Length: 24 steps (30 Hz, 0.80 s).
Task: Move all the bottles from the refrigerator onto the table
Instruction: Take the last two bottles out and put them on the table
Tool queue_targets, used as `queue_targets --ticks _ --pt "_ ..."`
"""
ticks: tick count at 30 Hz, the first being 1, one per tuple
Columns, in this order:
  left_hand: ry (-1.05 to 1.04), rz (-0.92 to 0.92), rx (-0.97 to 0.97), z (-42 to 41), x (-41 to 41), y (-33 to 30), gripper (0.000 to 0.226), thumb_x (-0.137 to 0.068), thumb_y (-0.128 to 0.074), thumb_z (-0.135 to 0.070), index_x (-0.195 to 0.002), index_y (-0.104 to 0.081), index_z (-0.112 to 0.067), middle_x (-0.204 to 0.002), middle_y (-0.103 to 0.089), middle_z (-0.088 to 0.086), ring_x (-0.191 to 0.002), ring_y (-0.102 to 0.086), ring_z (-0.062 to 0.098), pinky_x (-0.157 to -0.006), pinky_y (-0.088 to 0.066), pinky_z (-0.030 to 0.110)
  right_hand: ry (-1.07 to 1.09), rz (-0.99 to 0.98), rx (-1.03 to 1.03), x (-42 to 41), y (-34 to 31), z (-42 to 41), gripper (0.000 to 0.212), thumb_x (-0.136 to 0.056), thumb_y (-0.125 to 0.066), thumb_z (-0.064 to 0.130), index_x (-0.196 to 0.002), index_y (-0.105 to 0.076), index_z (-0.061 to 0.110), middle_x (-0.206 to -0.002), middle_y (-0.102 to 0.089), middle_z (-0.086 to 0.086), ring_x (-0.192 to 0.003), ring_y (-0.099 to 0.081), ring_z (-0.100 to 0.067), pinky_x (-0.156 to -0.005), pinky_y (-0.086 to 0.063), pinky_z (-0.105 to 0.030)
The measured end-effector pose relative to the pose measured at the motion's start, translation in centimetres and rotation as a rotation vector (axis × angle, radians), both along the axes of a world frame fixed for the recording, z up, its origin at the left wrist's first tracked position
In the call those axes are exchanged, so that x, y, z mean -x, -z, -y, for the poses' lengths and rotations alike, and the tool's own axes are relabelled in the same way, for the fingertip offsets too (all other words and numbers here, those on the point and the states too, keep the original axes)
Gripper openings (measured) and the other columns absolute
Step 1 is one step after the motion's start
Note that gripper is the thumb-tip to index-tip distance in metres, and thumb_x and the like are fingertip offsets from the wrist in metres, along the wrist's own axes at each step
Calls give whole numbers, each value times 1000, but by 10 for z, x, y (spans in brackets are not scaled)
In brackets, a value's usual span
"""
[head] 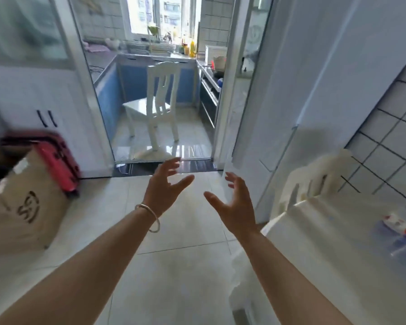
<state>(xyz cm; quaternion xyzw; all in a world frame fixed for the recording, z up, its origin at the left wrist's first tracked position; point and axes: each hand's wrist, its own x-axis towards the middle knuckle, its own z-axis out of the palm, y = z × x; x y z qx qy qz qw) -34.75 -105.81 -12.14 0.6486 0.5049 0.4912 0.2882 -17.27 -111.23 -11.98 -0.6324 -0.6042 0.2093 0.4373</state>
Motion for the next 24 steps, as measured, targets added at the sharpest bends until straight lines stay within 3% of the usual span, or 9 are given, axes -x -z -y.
queue_targets --ticks 3,7,9,15,19,21,24 --pt "-17 6 34 -45 57 -4 66 -70 -68 -44 -127 -48 -17 -123 -56 2 -106 -57 19 -83 -48 25 -32 -1 -12 59 -6 -51 74 -73 -69 53 -134 -36 25 -137 -44 5 -123 -45 -13 -98 -38 -23" --pt "37 -28 33 -115 111 -16 84 -62 -64 -70 -127 -48 -19 -121 -60 7 -106 -59 20 -86 -50 29 14 -54 -37 119 -16 -118 72 -74 -72 45 -134 -38 24 -137 -46 3 -123 -47 -16 -103 -41 -32" --pt "62 -18 27 -151 129 -26 81 -63 -63 -66 -127 -47 -18 -119 -59 8 -107 -58 21 -86 -50 29 37 -109 -33 135 -21 -150 71 -74 -73 43 -133 -39 23 -136 -47 3 -121 -48 -15 -99 -41 -29" --pt "143 -24 23 -249 143 -38 63 -75 -66 -45 -129 -45 -22 -121 -57 3 -103 -54 11 -71 -39 6 177 -141 -53 141 -35 -239 71 -76 -71 44 -135 -37 23 -136 -47 2 -115 -47 -11 -96 -41 -28" --pt "218 -45 1 -319 126 -39 70 -71 -61 -54 -131 -41 -23 -127 -56 3 -105 -52 9 -71 -39 7 243 -131 -67 131 -40 -311 71 -78 -69 44 -137 -35 22 -139 -45 0 -123 -47 -20 -99 -41 -33" --pt "249 -58 9 -357 111 -42 67 -76 -63 -48 -133 -38 -23 -128 -54 3 -106 -50 9 -76 -40 10 266 -140 -80 122 -44 -352 72 -79 -68 44 -138 -34 21 -141 -44 -2 -125 -46 -21 -100 -40 -35" --pt "258 -60 12 -423 83 -53 72 -72 -58 -56 -133 -37 -24 -129 -53 1 -106 -49 8 -79 -40 12 313 -152 -100 98 -54 -419 72 -78 -67 47 -137 -34 22 -141 -44 0 -126 -45 -20 -100 -39 -34"
